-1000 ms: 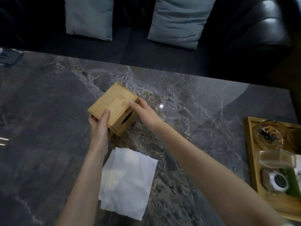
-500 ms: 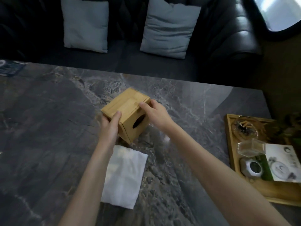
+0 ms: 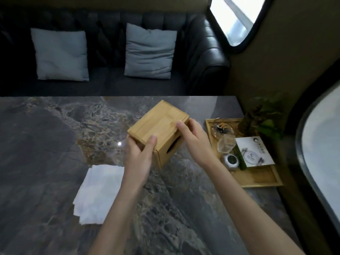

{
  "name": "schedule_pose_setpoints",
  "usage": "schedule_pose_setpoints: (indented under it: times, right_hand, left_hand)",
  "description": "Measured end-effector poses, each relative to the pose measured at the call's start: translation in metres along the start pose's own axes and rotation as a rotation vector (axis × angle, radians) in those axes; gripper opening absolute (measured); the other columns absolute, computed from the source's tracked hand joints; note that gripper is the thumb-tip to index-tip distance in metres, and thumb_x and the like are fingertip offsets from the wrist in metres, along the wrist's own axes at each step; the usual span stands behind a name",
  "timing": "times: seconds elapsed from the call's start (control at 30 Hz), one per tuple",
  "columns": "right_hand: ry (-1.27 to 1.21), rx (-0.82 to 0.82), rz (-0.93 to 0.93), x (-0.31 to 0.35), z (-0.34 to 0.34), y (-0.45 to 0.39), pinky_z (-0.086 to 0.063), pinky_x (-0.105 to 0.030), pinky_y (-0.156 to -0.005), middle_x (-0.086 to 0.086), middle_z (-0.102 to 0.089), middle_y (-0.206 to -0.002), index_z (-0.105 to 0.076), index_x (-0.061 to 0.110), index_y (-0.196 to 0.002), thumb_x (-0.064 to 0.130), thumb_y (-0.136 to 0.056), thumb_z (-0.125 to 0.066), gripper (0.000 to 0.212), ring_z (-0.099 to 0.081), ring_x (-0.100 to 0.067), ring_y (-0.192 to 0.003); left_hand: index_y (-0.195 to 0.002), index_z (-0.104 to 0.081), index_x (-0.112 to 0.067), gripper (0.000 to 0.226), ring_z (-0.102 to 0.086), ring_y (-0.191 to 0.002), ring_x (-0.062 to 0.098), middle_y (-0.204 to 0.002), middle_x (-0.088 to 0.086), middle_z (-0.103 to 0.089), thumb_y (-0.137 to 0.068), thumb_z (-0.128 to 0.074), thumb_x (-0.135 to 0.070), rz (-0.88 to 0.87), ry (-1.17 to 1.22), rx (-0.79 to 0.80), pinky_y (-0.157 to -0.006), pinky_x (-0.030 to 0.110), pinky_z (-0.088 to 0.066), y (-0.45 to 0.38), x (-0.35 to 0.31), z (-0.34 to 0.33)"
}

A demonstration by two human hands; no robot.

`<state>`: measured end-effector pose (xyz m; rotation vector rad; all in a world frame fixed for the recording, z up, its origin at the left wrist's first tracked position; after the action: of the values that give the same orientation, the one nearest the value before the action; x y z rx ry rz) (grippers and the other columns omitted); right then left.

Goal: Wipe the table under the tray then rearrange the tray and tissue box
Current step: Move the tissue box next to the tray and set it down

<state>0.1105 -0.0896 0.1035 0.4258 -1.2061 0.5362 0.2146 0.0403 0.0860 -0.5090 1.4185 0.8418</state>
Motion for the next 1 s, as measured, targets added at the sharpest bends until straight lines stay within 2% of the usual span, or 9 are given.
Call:
schedule_pose_setpoints:
  times: [0.07, 0.23, 0.33, 0.4, 0.5, 0.57, 0.63, 0.83, 1.0]
  right_hand:
    - [0.000, -0.057, -0.005, -0.010, 0.022, 0.024, -0.043, -0.037, -0.089, -0.006, -0.058, -0.108, -0.057, 0.015, -0.104, 0.039, -0.091, -0.047, 0.029, -0.053, -0.018, -0.102]
    - [-0.050, -0.204, -0.064, -0.048, 0.070, 0.085, -0.042, -0.026, -0.083, 0.003, -0.056, -0.109, -0.055, 0.025, -0.108, 0.048, -0.087, -0.046, 0.033, -0.052, -0.010, -0.101]
    - [-0.113, -0.292, -0.121, -0.074, 0.093, 0.121, -0.043, -0.032, -0.089, 0.003, -0.057, -0.111, -0.056, 0.033, -0.105, 0.050, -0.083, -0.048, 0.029, -0.053, -0.010, -0.103]
    - [-0.151, -0.353, -0.167, -0.090, 0.106, 0.145, -0.043, -0.031, -0.090, 0.003, -0.057, -0.112, -0.056, 0.040, -0.100, 0.051, -0.081, -0.049, 0.024, -0.053, -0.007, -0.103]
    - [-0.175, -0.429, -0.199, -0.110, 0.122, 0.180, -0.043, -0.030, -0.091, 0.004, -0.057, -0.114, -0.056, 0.040, -0.103, 0.050, -0.080, -0.050, 0.026, -0.053, -0.007, -0.106]
    - [-0.171, -0.475, -0.230, -0.124, 0.132, 0.201, -0.042, -0.030, -0.090, 0.004, -0.058, -0.114, -0.056, 0.043, -0.098, 0.048, -0.082, -0.050, 0.018, -0.053, -0.008, -0.106]
    - [-0.176, -0.509, -0.263, -0.139, 0.140, 0.221, -0.042, -0.031, -0.089, 0.001, -0.059, -0.114, -0.057, 0.041, -0.098, 0.042, -0.087, -0.051, 0.012, -0.054, -0.010, -0.106]
    - [-0.201, -0.601, -0.328, -0.171, 0.155, 0.265, -0.044, -0.037, -0.093, 0.002, -0.061, -0.109, -0.060, 0.039, -0.096, 0.043, -0.084, -0.051, 0.016, -0.055, -0.012, -0.104]
    - [-0.241, -0.655, -0.375, -0.187, 0.162, 0.288, -0.042, -0.030, -0.088, 0.004, -0.061, -0.108, -0.061, 0.043, -0.092, 0.046, -0.078, -0.050, 0.017, -0.056, -0.009, -0.103]
  left_hand:
    - [-0.134, -0.028, -0.030, 0.060, -0.050, -0.117, 0.016, -0.131, -0.002, -0.051, -0.082, -0.054, -0.047, -0.020, -0.020, 0.043, -0.101, 0.039, -0.039, 0.021, -0.003, -0.018]
    - [-0.134, -0.029, -0.030, 0.072, -0.046, -0.120, 0.015, -0.133, -0.003, -0.048, -0.071, -0.051, -0.057, -0.044, -0.034, 0.183, -0.105, 0.043, -0.036, 0.078, 0.008, -0.064]
    - [-0.136, -0.028, -0.029, 0.071, -0.047, -0.120, 0.014, -0.133, -0.002, -0.048, -0.073, -0.053, -0.054, -0.040, -0.044, 0.265, -0.105, 0.043, -0.037, 0.108, 0.020, -0.090]
    - [-0.135, -0.028, -0.028, 0.067, -0.046, -0.120, 0.012, -0.132, -0.003, -0.048, -0.077, -0.054, -0.050, -0.046, -0.063, 0.321, -0.105, 0.040, -0.038, 0.126, 0.029, -0.106]
    - [-0.138, -0.023, -0.030, 0.066, -0.044, -0.122, 0.011, -0.133, -0.005, -0.045, -0.082, -0.055, -0.044, -0.035, -0.098, 0.405, -0.103, 0.034, -0.037, 0.148, 0.046, -0.126]
    - [-0.141, -0.018, -0.028, 0.071, -0.041, -0.124, 0.013, -0.137, -0.002, -0.042, -0.082, -0.054, -0.045, 0.001, -0.139, 0.445, -0.103, 0.033, -0.035, 0.162, 0.060, -0.137]
    - [-0.142, -0.016, -0.025, 0.074, -0.038, -0.127, 0.017, -0.142, 0.002, -0.038, -0.082, -0.054, -0.046, 0.035, -0.178, 0.481, -0.108, 0.038, -0.032, 0.175, 0.073, -0.148]
    - [-0.143, -0.012, -0.023, 0.087, -0.038, -0.126, 0.017, -0.142, 0.006, -0.035, -0.072, -0.050, -0.058, 0.106, -0.206, 0.594, -0.100, 0.029, -0.035, 0.214, 0.094, -0.171]
    - [-0.143, -0.009, -0.023, 0.092, -0.033, -0.132, 0.021, -0.147, 0.009, -0.027, -0.070, -0.048, -0.062, 0.146, -0.244, 0.628, -0.109, 0.042, -0.032, 0.234, 0.106, -0.180]
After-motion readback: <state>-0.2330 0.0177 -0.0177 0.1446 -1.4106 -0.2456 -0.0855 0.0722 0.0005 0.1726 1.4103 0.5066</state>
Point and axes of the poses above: each hand's wrist, its own y-axis away from the middle knuckle, its own z-axis out of the back of the hand, x = y × z, the point moved 6 cm from there along -y, towards the middle knuckle
